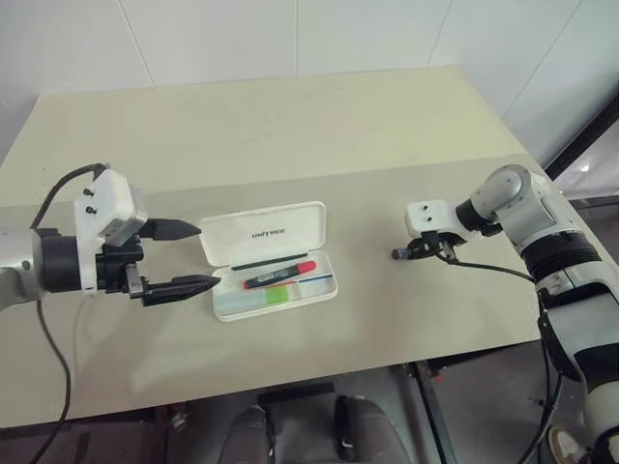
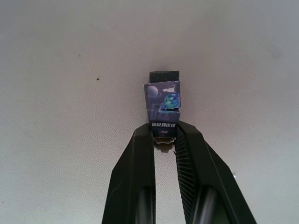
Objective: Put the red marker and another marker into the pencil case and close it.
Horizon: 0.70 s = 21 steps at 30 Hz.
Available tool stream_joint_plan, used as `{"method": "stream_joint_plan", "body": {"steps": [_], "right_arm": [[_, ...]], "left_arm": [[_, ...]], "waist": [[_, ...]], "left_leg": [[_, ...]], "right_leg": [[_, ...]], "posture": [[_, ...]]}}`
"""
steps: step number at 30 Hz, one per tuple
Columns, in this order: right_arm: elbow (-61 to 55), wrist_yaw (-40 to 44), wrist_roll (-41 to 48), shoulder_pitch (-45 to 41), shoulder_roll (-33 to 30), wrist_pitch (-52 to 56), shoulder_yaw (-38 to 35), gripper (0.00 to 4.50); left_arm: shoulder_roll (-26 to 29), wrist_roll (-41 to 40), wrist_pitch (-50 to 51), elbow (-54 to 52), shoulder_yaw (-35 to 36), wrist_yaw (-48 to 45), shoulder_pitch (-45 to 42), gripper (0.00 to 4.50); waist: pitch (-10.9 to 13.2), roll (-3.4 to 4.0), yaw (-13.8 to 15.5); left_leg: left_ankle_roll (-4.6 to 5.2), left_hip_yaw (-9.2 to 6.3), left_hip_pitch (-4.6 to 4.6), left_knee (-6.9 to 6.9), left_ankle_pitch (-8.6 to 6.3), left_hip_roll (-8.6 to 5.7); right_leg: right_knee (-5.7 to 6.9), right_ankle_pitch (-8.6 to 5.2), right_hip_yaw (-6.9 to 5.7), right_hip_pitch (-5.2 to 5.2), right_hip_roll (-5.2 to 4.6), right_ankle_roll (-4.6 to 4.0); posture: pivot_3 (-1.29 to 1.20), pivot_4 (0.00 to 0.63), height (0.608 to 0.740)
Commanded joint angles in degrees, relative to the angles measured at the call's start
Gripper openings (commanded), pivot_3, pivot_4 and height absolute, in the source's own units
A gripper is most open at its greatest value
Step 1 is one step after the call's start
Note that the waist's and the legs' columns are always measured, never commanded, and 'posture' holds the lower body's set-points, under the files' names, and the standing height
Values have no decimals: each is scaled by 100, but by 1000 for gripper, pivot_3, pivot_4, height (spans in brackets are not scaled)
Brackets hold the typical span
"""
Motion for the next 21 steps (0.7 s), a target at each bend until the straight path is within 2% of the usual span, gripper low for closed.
{"method": "stream_joint_plan", "body": {"steps": [1,5,9,15,17,21], "right_arm": [[-401,131,135,59,-82,305,-247,295],[-1402,449,452,251,-218,907,-463,295],[-3093,722,1117,470,-318,2002,-716,295],[-5406,551,2128,832,-321,3668,-690,294],[-5801,380,2252,954,-283,3933,-564,294],[-5844,100,2215,1007,-45,3999,-260,294]], "left_arm": [[103,215,-271,81,316,-97,146,4500],[165,409,-458,175,363,-218,334,4500],[236,576,-623,317,418,-368,425,4500],[252,737,-887,488,200,-434,395,4500],[235,751,-952,525,98,-429,342,4500],[218,837,-1152,656,-215,-439,164,4500]], "waist": [[0,0,0],[3,5,14],[6,9,38],[5,9,85],[5,9,104],[4,7,94]], "left_leg": [[-1,0,-1,1,-2,1],[-3,3,-7,-4,-7,5],[-9,9,-14,-2,-12,18],[-10,11,-12,2,-21,27],[-5,15,-14,6,-27,26],[3,15,-16,19,-31,25]], "right_leg": [[-1,0,0,0,2,0],[-4,0,3,-6,5,-1],[-2,-2,3,-16,16,-4],[0,-5,2,-17,23,-10],[-2,-5,3,-16,21,-10],[0,-5,3,-14,20,-10]], "posture": [[0,150,740],[0,150,740],[0,150,740],[0,150,740],[0,150,740],[0,150,740]]}}
